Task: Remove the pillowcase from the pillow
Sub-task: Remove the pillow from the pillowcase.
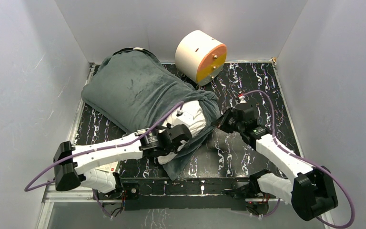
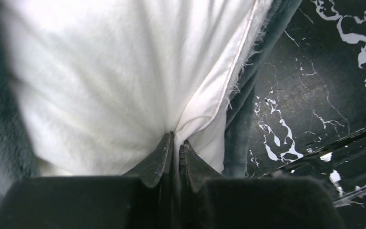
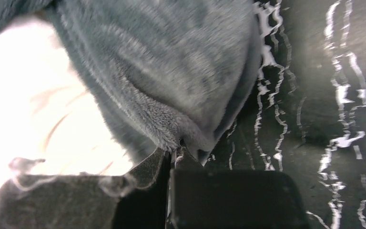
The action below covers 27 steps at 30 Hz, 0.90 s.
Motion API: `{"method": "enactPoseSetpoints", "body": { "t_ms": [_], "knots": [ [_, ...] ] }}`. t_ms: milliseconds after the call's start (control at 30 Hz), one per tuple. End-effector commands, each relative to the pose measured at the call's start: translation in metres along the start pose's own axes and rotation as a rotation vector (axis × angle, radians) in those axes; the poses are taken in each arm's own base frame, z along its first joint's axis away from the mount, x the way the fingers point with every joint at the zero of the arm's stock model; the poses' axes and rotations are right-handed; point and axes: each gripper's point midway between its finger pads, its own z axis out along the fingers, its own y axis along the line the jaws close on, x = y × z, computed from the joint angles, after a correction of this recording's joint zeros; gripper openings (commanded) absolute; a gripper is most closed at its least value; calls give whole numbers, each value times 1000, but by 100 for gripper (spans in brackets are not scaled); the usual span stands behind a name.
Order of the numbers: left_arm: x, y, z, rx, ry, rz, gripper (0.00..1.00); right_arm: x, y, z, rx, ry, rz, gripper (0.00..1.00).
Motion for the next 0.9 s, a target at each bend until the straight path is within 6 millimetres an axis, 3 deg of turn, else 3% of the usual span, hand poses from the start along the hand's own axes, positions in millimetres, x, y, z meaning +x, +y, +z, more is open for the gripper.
{"method": "enactPoseSetpoints", "body": {
  "t_ms": [0,67,167,333,467,533,633,700,767,867],
  "knots": [
    [46,47,-26,-114,109,-8,0,-72,-38,-5,170,-181,-47,3],
    [48,51,-34,-109,92,-59,0,-76,-45,2,183,-156,-45,1],
    [43,54,-47,-65,41,-128,0,-62,-38,18,108,-61,-45,0],
    [24,32,-53,81,-23,-119,2,-33,-13,23,-91,55,-8,0],
    [-2,13,-53,144,-54,-81,57,-18,-8,11,-147,75,15,0],
    [-23,5,-52,160,-93,-45,76,-10,-8,5,-165,86,26,0],
    [-61,-10,-51,186,-161,42,87,-1,-6,-4,-190,97,40,0],
    [-76,-28,-40,212,-152,124,93,2,-5,-8,-200,102,44,0],
    [-81,-40,-28,223,-122,209,98,4,-4,-12,-206,101,49,0],
    [-79,-43,-1,151,-55,301,98,5,-2,-17,-220,93,55,0]
  ]
}}
